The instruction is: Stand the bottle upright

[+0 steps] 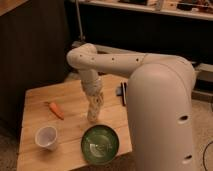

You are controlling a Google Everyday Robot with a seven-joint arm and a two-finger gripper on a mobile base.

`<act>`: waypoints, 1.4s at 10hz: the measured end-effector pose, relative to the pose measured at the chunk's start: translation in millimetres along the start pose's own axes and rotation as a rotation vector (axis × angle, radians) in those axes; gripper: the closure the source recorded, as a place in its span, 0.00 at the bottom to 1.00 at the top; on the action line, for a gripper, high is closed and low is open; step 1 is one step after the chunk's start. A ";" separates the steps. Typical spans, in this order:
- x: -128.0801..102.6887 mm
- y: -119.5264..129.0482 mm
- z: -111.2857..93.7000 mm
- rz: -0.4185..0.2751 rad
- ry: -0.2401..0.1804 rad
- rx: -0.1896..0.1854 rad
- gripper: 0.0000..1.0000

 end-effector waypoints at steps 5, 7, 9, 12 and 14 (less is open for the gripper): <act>10.6 0.1 3.3 -0.010 -0.027 -0.021 0.71; 12.3 0.8 4.1 -0.011 -0.030 -0.023 0.58; 13.0 1.4 4.6 -0.012 -0.029 -0.022 0.38; 17.8 2.3 7.1 -0.022 -0.031 -0.023 0.20; 16.9 2.8 0.7 -0.028 -0.007 -0.023 0.20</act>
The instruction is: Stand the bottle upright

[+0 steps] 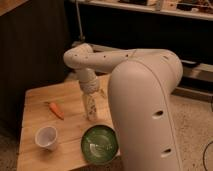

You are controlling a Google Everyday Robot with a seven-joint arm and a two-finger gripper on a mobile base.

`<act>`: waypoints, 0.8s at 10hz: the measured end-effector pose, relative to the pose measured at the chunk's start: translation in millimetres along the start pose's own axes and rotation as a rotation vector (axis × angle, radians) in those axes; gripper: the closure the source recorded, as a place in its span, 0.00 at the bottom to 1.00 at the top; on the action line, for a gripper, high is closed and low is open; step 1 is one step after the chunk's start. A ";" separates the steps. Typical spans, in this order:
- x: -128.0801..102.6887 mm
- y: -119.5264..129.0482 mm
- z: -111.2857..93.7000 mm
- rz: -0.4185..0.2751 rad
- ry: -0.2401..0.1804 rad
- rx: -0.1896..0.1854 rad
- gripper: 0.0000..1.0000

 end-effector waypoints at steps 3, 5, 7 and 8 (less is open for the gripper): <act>-2.6 2.7 -5.4 0.003 0.021 -0.001 0.20; -9.2 7.3 -11.4 0.034 0.078 0.015 0.20; -13.0 9.2 -25.3 0.061 0.188 0.035 0.20; -11.0 10.9 -30.8 0.069 0.253 0.049 0.20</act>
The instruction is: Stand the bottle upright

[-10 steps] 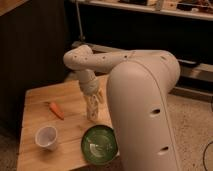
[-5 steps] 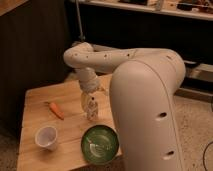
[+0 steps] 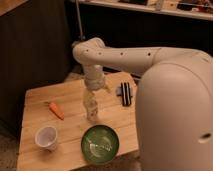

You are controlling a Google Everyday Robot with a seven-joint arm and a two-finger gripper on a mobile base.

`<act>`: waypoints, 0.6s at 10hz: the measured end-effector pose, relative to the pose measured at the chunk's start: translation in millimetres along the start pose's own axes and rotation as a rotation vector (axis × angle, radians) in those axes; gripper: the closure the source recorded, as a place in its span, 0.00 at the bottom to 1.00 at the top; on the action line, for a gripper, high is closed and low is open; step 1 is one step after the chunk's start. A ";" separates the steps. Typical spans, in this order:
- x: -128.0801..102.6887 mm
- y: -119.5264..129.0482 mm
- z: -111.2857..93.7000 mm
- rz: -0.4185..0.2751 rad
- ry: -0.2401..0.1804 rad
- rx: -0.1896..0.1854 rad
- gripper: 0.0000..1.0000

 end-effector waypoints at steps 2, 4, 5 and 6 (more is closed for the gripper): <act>26.8 -17.1 -4.4 -0.033 0.075 0.034 0.20; 54.1 -34.6 3.5 -0.056 0.119 0.044 0.20; 59.9 -38.9 4.8 -0.057 0.132 0.046 0.20; 60.0 -38.4 4.8 -0.056 0.133 0.045 0.20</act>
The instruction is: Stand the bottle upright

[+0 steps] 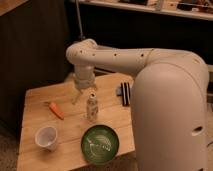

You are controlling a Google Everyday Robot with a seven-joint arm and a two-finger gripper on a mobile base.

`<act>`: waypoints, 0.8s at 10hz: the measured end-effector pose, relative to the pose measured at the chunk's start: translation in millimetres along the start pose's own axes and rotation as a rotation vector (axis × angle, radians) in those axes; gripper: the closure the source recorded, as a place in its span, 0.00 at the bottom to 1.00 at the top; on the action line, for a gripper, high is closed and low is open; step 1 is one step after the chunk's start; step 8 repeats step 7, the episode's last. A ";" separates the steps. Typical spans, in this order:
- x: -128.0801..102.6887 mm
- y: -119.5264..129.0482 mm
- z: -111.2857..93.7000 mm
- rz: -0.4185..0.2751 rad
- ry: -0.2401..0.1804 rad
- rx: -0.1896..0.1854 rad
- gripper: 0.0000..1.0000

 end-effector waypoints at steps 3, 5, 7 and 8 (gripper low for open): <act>-0.2 0.6 0.2 0.001 -0.001 -0.002 0.20; -0.4 0.9 0.1 0.001 -0.001 -0.002 0.20; -0.4 0.6 0.1 0.001 -0.001 -0.001 0.20; -0.4 0.6 0.1 0.001 -0.001 -0.001 0.20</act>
